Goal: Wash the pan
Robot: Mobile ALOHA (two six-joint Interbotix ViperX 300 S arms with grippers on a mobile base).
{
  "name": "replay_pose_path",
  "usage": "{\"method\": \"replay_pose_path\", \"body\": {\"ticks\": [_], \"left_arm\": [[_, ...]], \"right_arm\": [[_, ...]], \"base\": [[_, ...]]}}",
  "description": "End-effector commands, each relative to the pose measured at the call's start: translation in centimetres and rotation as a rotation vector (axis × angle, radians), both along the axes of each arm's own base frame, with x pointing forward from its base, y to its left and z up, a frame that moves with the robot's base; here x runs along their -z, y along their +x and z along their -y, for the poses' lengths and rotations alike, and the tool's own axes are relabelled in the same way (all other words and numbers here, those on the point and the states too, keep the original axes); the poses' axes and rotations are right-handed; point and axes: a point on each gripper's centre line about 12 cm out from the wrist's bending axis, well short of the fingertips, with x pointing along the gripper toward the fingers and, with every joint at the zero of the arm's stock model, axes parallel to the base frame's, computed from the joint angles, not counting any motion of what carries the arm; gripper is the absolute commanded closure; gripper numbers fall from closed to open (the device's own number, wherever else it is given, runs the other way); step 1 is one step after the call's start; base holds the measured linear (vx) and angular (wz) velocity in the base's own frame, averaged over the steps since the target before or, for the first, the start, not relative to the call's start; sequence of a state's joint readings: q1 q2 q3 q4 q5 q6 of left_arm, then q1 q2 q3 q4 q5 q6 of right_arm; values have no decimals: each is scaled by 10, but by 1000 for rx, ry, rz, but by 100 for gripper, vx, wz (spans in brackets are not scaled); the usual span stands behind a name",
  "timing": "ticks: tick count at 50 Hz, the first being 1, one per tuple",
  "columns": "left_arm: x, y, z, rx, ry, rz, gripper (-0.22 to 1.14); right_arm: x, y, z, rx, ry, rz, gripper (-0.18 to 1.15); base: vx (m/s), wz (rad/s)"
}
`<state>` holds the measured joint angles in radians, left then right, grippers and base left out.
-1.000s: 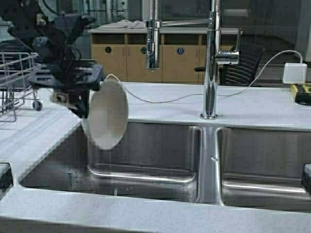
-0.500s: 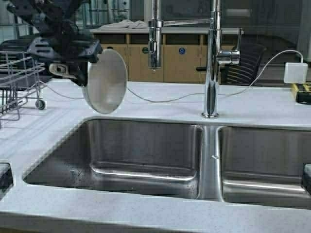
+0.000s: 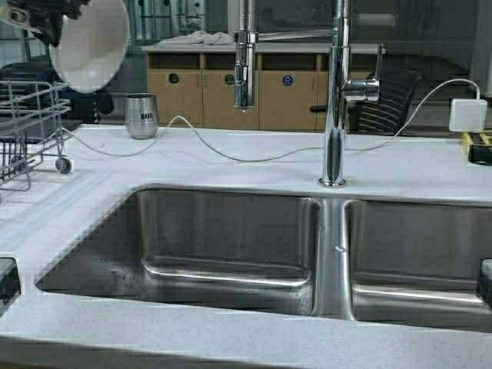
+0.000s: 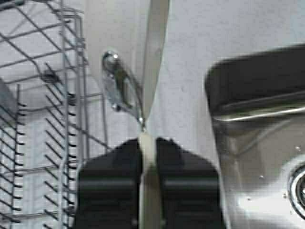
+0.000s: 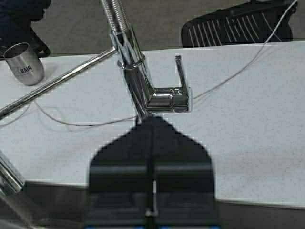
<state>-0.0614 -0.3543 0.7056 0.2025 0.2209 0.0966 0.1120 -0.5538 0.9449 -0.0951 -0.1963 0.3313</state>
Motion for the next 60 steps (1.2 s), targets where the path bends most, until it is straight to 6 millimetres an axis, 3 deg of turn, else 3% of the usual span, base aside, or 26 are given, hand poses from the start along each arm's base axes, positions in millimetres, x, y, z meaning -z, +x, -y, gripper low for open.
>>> {"method": "replay_pose_path", "body": {"ticks": [1, 7, 15, 31, 44, 60], "left_arm": [[-42, -5, -16, -44, 4, 123, 88], [-48, -10, -40, -119, 10, 143, 88], [-42, -16, -73, -221, 14, 126, 88], [0, -17, -122, -367, 8, 8, 88], [43, -14, -138, -408, -9, -117, 88], [83, -18, -141, -375, 54, -276, 88]], "right_arm": [[-10, 2, -1, -1, 9, 36, 90], [-12, 3, -1, 0, 13, 43, 90], [-12, 3, -1, 1, 22, 42, 90], [-8, 6, -1, 2, 41, 39, 90], [-8, 6, -1, 2, 39, 40, 90], [-9, 7, -1, 2, 41, 41, 90]], "base": [[0, 0], [0, 0], [0, 0], [0, 0], [0, 0], [0, 0]]}}
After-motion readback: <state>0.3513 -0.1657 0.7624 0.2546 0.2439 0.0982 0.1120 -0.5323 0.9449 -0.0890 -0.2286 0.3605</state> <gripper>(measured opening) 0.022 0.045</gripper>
